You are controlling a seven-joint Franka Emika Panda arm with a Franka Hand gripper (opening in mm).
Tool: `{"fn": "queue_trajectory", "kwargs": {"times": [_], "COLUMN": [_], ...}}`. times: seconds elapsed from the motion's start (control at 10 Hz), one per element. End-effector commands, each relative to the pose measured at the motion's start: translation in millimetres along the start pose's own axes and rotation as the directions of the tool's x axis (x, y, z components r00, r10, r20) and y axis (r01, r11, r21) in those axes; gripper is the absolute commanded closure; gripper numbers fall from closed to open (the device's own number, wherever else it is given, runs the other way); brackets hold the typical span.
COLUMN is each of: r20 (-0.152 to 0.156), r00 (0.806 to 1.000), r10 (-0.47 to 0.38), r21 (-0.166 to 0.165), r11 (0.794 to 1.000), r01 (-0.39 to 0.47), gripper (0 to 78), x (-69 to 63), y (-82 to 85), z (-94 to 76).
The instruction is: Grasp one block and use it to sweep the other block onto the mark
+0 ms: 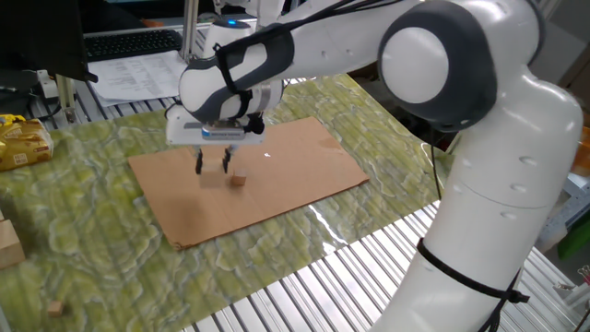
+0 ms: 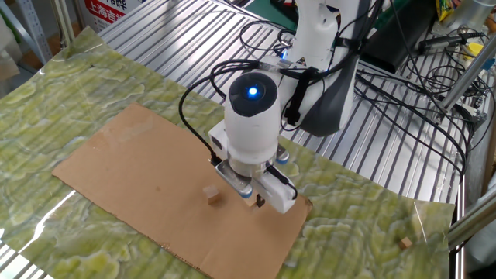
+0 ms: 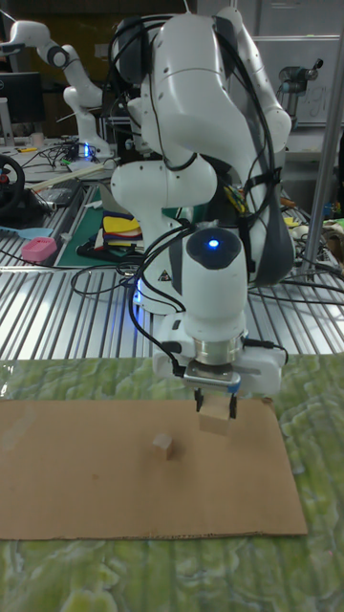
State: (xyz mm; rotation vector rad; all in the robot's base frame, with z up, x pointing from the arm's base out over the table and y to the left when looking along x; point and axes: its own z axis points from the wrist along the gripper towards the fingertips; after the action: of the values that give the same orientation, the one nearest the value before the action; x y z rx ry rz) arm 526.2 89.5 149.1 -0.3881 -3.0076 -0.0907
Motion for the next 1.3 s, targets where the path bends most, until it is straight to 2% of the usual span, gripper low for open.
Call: {"fn": "queue_trajectory", "kwargs": {"times": [0.1, 0.2, 0.7, 0.9, 1.0, 1.3], "r20": [0.037, 0.054, 0.062, 0.07, 0.07, 0.07], "r00": [0.999, 0.998, 0.998, 0.997, 0.997, 0.997], "r10": [0.014, 0.019, 0.03, 0.035, 0.034, 0.034], "r21": [0.007, 0.024, 0.047, 0.044, 0.044, 0.044], "r11": [1.0, 0.999, 0.998, 0.998, 0.998, 0.998], "r01": [-0.014, -0.021, -0.033, -0.038, -0.037, -0.037], "gripper": [76.3, 76.3, 76.3, 76.3, 0.2, 0.2], "x": [-12.2, -13.6, -15.5, -15.5, -15.5, -15.5], "y": [8.9, 9.9, 10.8, 10.8, 10.9, 10.9], "z": [-6.0, -5.4, -5.6, -5.7, -5.8, -5.8]}}
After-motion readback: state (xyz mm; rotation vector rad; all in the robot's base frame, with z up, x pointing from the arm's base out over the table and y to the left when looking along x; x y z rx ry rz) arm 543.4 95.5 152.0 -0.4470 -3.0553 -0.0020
